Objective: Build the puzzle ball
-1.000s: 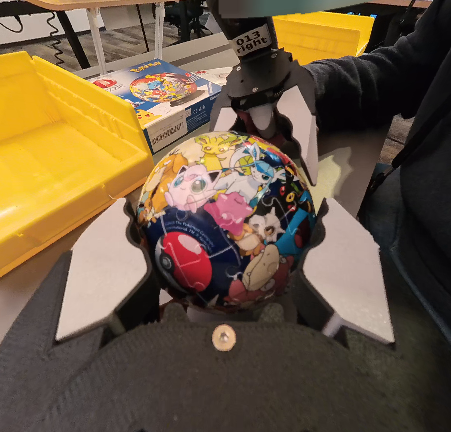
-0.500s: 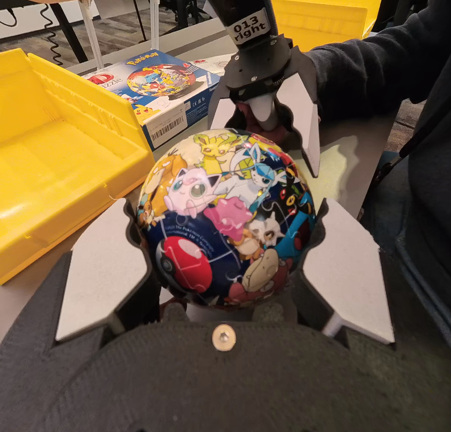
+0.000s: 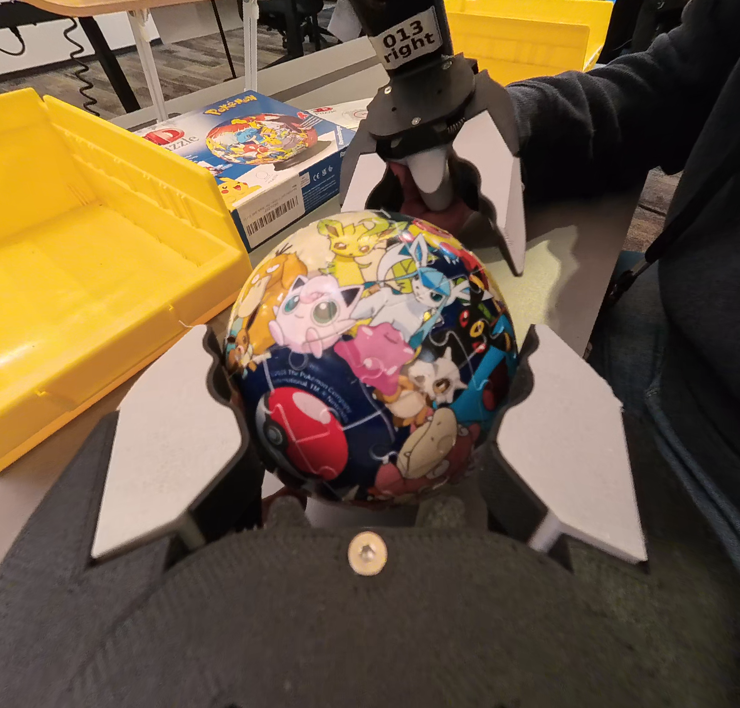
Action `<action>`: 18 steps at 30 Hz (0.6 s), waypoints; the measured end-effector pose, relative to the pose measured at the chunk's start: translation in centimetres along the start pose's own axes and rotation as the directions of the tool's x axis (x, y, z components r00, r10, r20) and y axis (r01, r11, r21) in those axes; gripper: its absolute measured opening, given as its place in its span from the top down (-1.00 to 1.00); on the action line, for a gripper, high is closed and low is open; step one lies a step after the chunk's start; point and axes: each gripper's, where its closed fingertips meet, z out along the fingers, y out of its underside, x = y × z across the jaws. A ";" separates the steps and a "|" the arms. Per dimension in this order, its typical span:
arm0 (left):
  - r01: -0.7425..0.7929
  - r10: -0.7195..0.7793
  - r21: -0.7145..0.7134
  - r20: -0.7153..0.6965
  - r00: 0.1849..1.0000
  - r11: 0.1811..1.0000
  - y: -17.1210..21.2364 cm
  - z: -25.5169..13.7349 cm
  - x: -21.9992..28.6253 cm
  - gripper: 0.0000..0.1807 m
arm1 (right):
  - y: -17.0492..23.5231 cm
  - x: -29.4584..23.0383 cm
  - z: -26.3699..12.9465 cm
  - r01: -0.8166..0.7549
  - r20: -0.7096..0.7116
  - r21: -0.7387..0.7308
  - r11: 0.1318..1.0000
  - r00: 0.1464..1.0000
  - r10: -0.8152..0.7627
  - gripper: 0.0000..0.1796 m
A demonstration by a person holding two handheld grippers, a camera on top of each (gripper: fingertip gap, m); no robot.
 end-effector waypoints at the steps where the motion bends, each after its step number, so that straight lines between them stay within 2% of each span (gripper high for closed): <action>1: 0.000 0.000 0.002 -0.002 1.000 1.000 0.0 0.0 0.0 -0.50 | 0.1 0.1 0.0 0.011 -0.012 -0.006 1.000 1.000 -0.011 -0.02; 18: 0.055 -0.054 0.052 -0.026 0.998 0.997 -0.1 -0.3 -0.2 -0.50 | 0.2 0.2 0.8 -0.003 -0.033 -0.021 1.000 0.999 0.002 -0.06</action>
